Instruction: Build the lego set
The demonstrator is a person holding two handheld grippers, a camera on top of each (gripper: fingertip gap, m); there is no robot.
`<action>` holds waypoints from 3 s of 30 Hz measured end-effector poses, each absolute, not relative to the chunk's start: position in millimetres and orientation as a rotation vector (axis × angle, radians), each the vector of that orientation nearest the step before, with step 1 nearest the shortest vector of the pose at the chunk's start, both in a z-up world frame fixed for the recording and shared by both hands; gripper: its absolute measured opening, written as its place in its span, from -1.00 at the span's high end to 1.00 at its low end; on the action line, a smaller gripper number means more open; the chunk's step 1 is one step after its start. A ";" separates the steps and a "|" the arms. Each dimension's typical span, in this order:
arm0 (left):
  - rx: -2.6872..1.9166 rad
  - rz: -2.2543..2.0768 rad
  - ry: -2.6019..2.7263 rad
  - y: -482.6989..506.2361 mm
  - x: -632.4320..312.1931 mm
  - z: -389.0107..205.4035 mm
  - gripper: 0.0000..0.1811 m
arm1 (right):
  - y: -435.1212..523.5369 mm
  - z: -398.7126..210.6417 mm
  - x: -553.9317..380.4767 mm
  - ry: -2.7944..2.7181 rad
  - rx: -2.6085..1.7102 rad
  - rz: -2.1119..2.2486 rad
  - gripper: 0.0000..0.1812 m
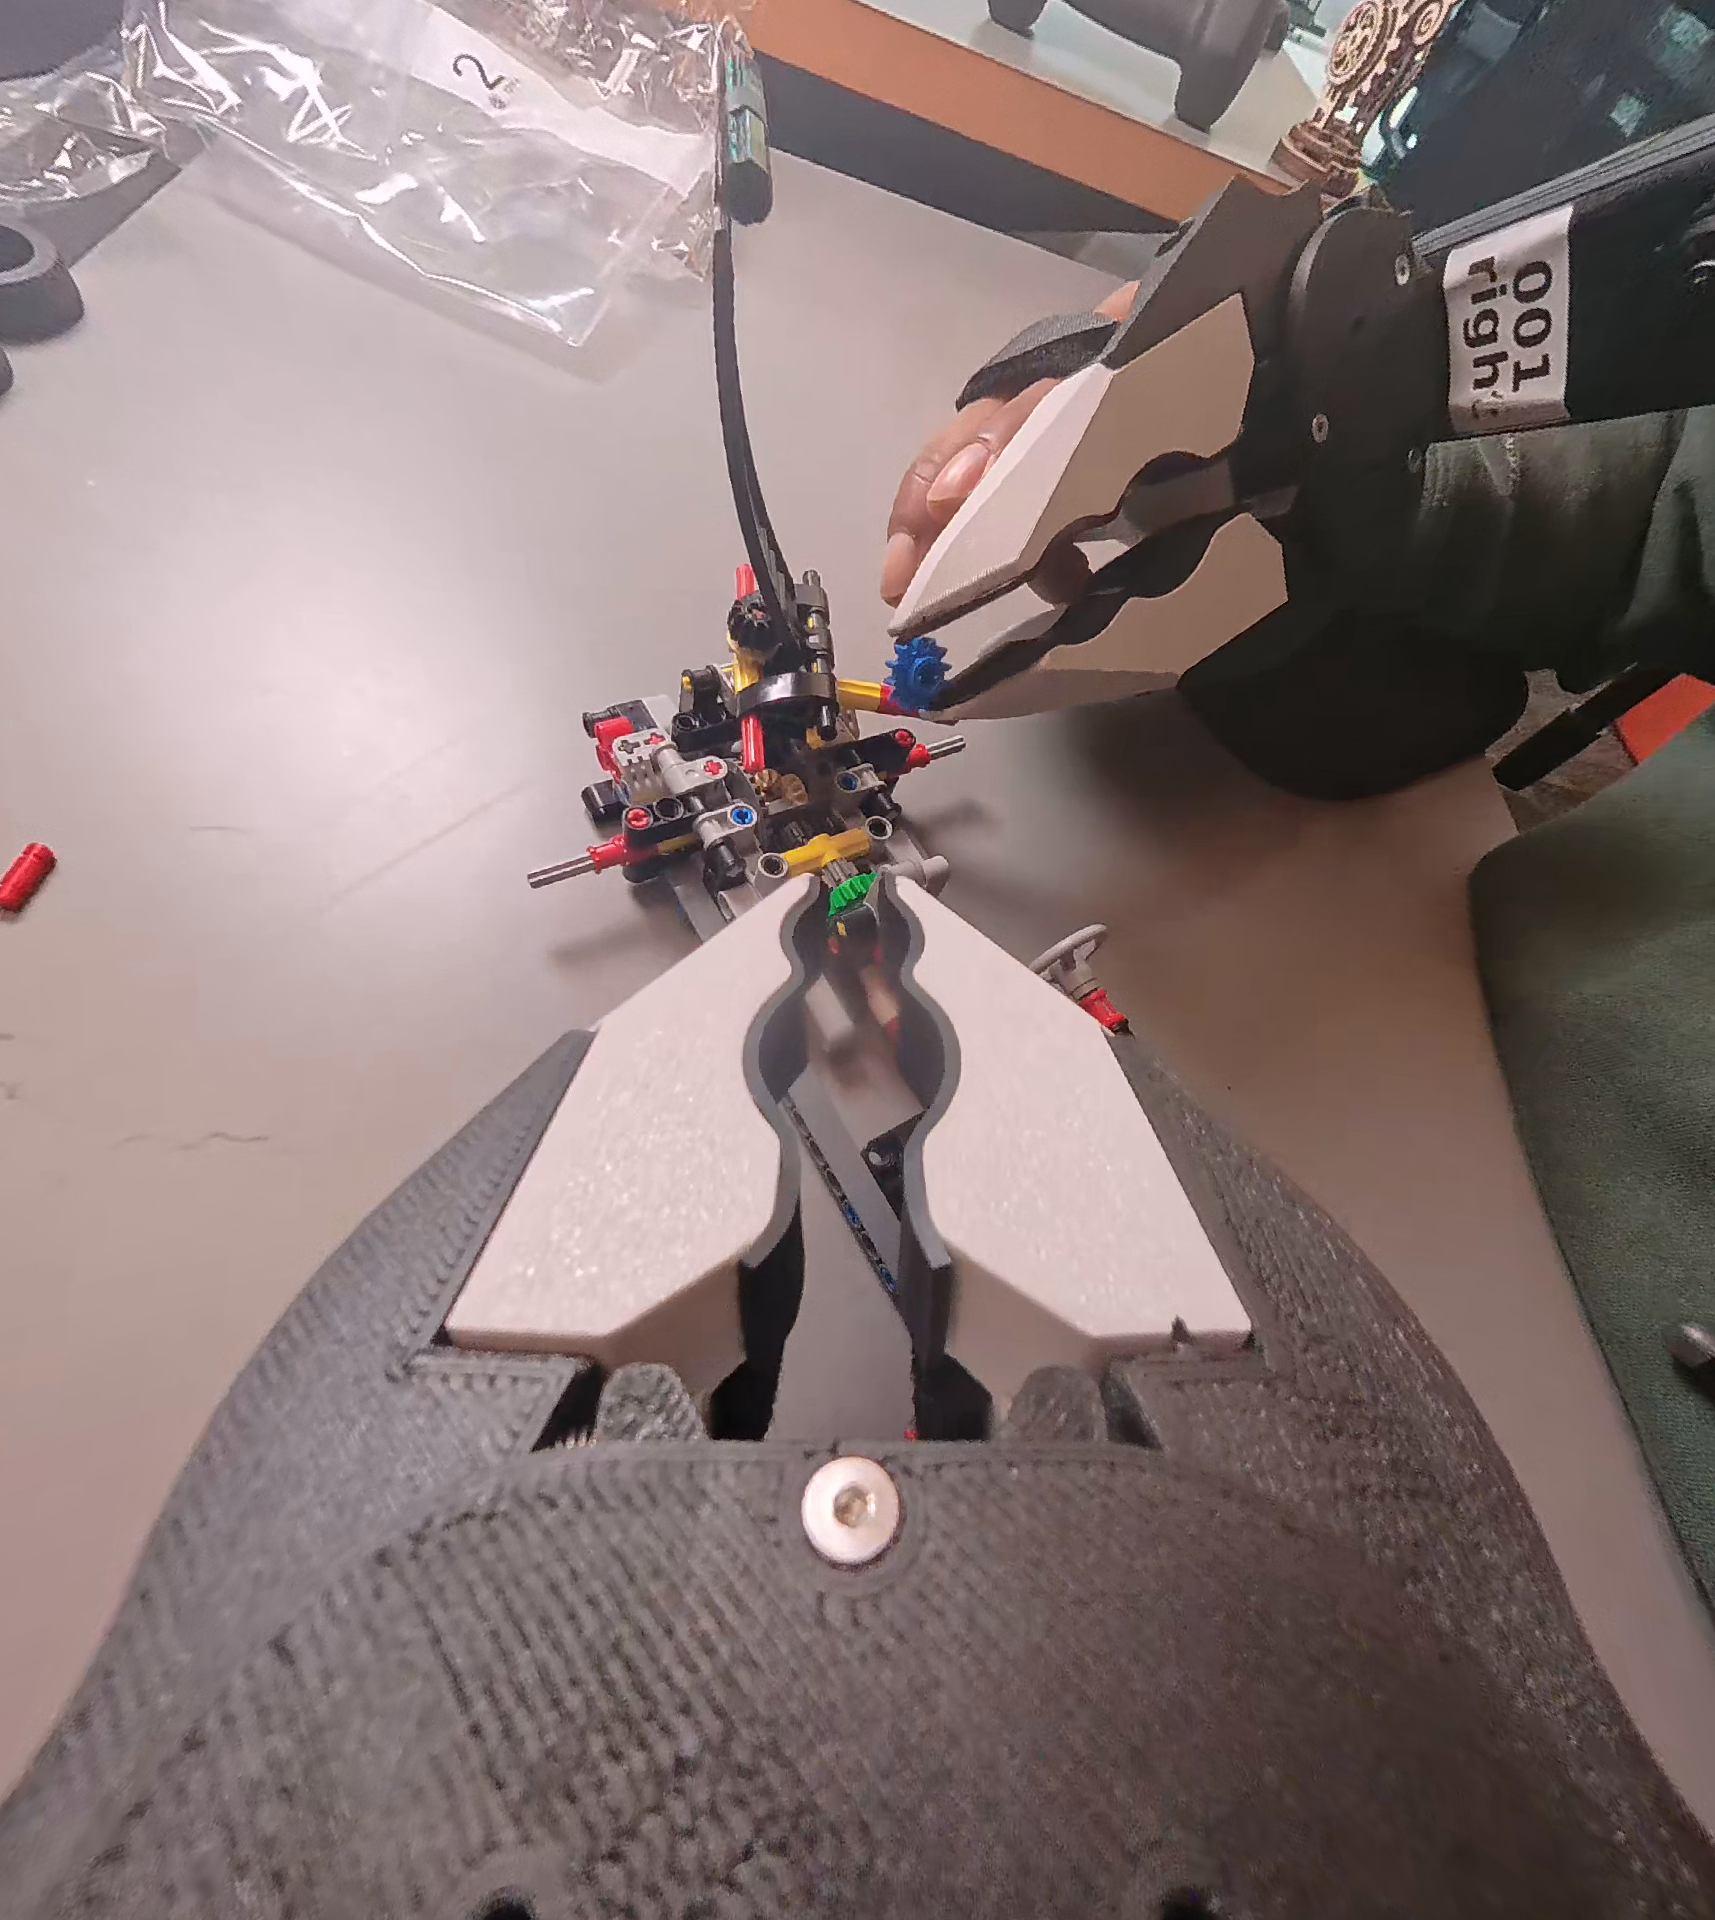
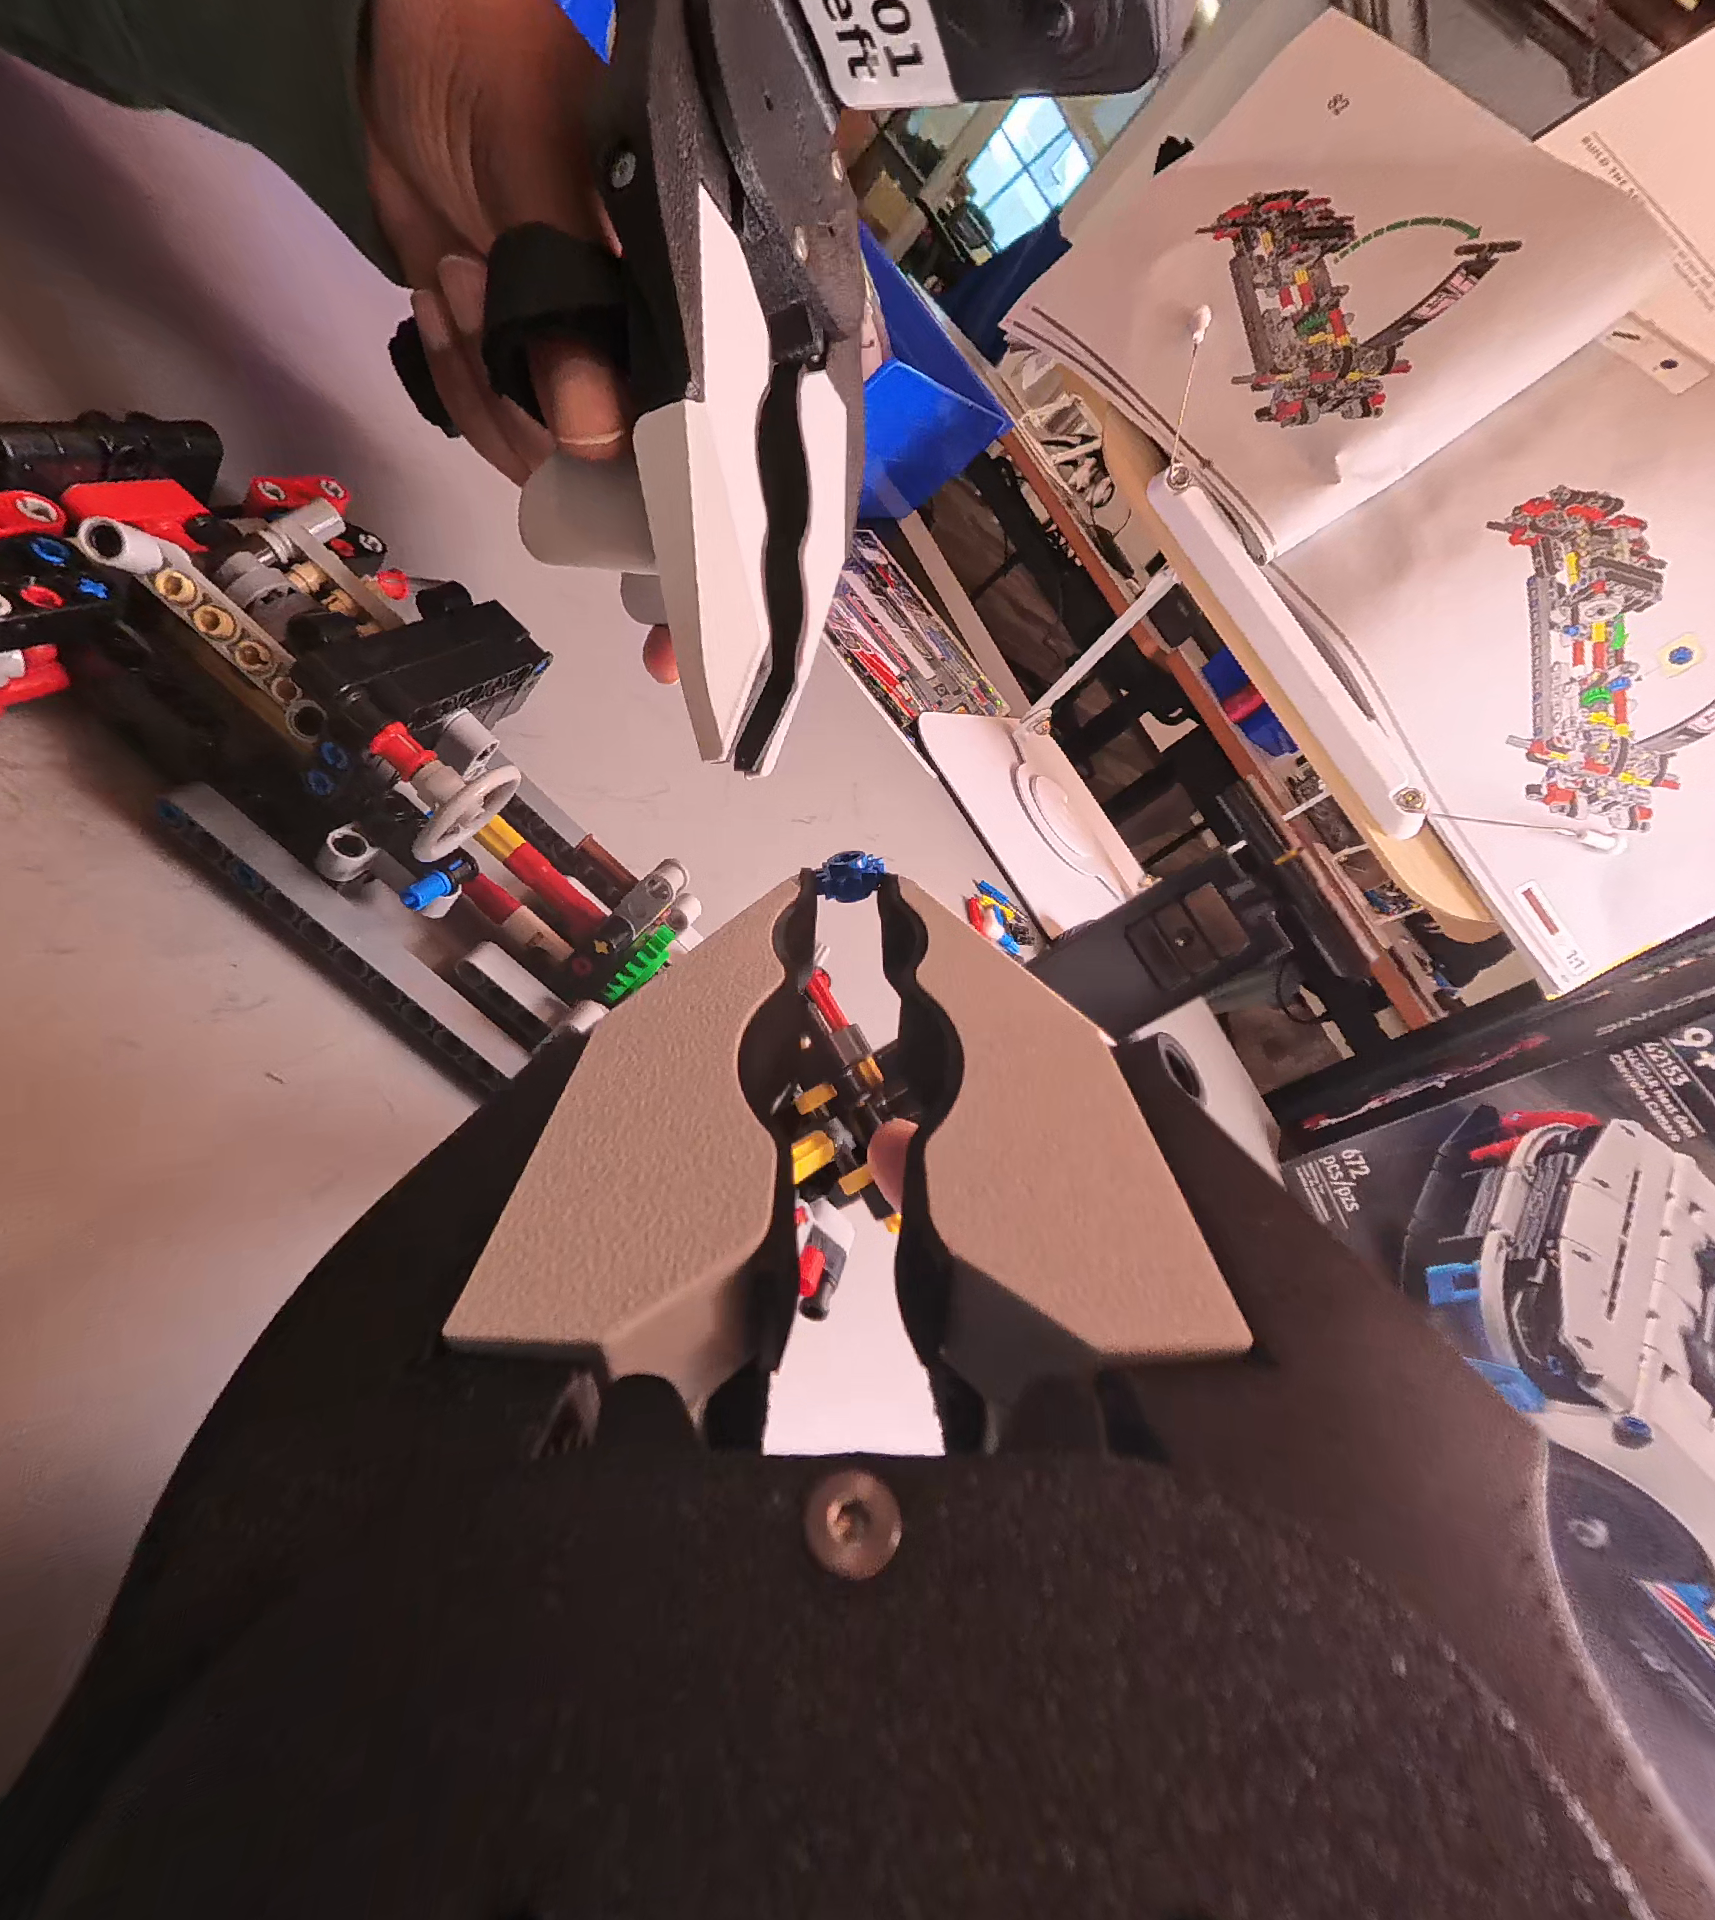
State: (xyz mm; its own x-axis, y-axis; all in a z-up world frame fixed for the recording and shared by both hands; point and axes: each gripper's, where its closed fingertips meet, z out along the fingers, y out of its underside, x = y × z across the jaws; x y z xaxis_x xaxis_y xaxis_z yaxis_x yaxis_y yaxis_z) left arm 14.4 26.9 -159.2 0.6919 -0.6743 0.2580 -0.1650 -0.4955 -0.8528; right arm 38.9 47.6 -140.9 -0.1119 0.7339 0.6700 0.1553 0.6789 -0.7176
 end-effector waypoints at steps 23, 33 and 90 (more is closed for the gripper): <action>-1.726 -1.064 0.555 19.6 44.5 -106.0 0.94 | 20.9 -104.6 37.9 -1.464 -0.824 0.972 0.88; -1.721 -1.130 0.525 18.9 44.9 -105.9 0.97 | 19.9 -104.5 38.9 -1.478 -0.772 0.900 0.88; -1.886 -1.367 0.732 4.0 45.2 -131.6 0.98 | 6.6 -130.6 44.5 -1.760 -0.644 0.753 0.87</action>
